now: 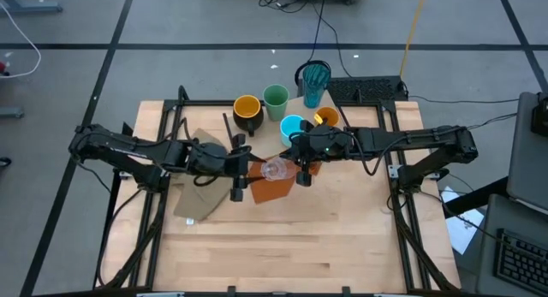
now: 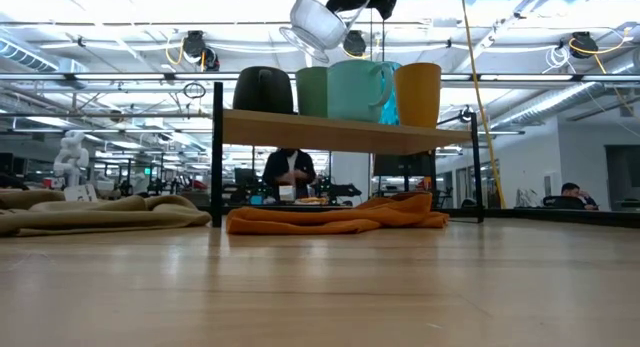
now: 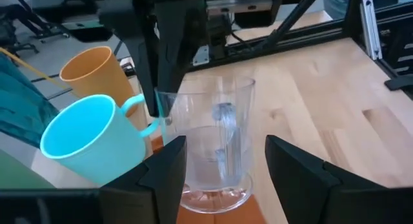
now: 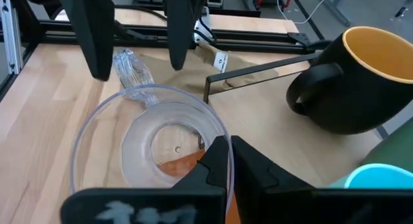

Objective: Stack small to large cups/mugs on shelf
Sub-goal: Put the transparent mug on the shelf

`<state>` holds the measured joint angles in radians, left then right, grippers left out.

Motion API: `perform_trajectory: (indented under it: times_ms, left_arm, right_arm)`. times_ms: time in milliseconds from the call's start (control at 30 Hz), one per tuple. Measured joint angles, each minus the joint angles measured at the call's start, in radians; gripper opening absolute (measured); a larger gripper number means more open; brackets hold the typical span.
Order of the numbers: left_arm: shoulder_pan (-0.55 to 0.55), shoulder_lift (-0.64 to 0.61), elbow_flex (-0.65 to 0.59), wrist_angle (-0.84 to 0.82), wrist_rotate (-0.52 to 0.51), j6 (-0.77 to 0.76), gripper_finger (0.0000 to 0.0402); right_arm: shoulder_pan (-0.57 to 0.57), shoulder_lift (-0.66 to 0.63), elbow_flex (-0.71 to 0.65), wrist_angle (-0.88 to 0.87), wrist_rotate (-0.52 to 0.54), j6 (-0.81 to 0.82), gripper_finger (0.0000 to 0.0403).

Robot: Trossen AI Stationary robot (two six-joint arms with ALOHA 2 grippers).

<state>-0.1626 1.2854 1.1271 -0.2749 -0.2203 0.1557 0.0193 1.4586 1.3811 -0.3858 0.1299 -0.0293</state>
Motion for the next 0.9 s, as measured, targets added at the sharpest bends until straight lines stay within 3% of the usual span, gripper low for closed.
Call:
perform_trajectory:
  times_ms: [900]
  left_arm:
    - [0.032, 0.006, 0.0, 0.024, 0.02, -0.007, 0.0209]
  right_arm:
    - [0.0, 0.0, 0.0, 0.001, -0.003, -0.001, 0.0]
